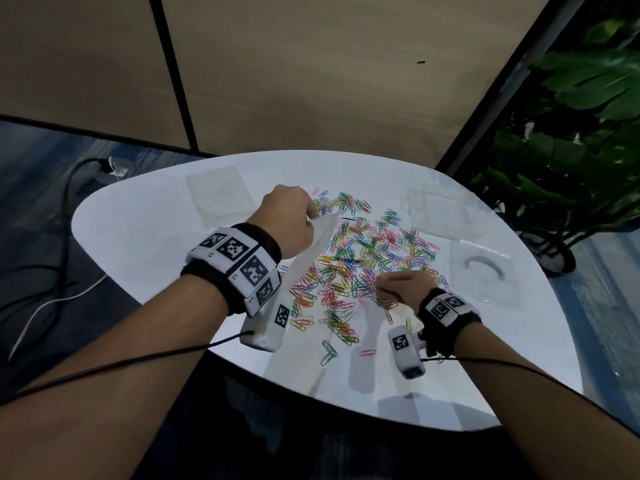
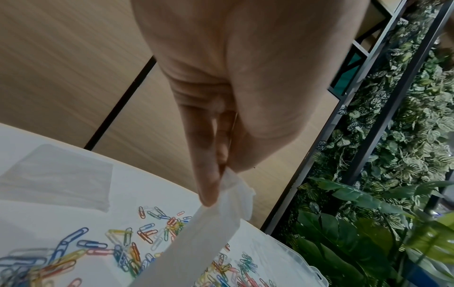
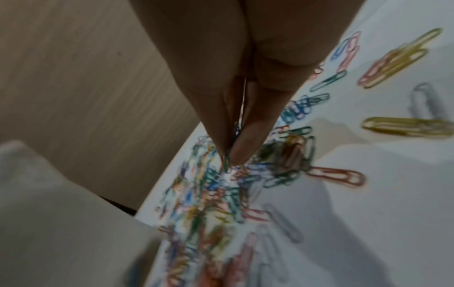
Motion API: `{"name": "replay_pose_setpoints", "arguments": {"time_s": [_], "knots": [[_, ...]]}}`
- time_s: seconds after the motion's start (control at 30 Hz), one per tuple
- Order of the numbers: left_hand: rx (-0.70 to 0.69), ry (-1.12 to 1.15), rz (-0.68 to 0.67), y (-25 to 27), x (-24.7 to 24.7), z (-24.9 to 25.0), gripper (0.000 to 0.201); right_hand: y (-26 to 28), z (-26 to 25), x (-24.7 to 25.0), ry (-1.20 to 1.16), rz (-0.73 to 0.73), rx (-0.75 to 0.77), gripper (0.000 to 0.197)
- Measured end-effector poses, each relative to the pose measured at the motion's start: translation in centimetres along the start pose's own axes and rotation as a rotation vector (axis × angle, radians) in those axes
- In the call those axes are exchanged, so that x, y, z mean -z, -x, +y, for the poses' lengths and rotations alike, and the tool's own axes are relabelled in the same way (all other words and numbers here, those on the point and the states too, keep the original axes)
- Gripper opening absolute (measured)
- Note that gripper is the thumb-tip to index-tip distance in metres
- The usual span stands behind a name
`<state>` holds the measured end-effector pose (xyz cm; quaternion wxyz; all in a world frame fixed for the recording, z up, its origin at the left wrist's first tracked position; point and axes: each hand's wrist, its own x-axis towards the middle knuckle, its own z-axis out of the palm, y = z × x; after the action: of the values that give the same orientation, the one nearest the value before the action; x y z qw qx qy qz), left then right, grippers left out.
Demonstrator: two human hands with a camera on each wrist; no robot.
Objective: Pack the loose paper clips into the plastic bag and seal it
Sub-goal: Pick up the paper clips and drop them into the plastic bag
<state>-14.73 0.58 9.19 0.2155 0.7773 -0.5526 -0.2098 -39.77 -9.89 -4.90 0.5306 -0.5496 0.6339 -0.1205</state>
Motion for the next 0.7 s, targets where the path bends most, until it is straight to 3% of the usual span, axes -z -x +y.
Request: {"name": "replay_pose_setpoints", "arguments": {"time_s": [0.07, 0.17, 0.3, 0.43, 0.6, 0.7], "knots": [[-0.009, -0.016, -0.013, -0.2, -0.3, 0.2, 0.034, 0.8, -1.9, 0.2, -0.279, -0.042, 0.001, 0.011], [-0.016, -0.026, -0.039, -0.4, -0.8, 0.6, 0.035, 2.4, -5.7, 0.4, -0.676, -0.211, 0.034, 0.038], [-0.02, -0.031, -0.037, -0.3, -1.8, 1.5, 0.033, 5.0, -10.0, -0.8, -0.877, -0.348, 0.095, 0.03], [-0.044, -0.008, 0.004, 0.0, -3.0, 2.4, 0.033, 6.0, -10.5, -2.8, -0.786, -0.351, 0.112, 0.029], [-0.019, 0.028, 0.037, 0.2, -3.6, 2.8, 0.03, 6.0, -10.1, -4.1, -0.614, -0.243, 0.118, 0.006], [-0.023, 0.03, 0.043, 0.1, -3.8, 2.8, 0.027, 5.7, -9.7, -4.8, -0.379, -0.175, 0.153, 0.017]]}}
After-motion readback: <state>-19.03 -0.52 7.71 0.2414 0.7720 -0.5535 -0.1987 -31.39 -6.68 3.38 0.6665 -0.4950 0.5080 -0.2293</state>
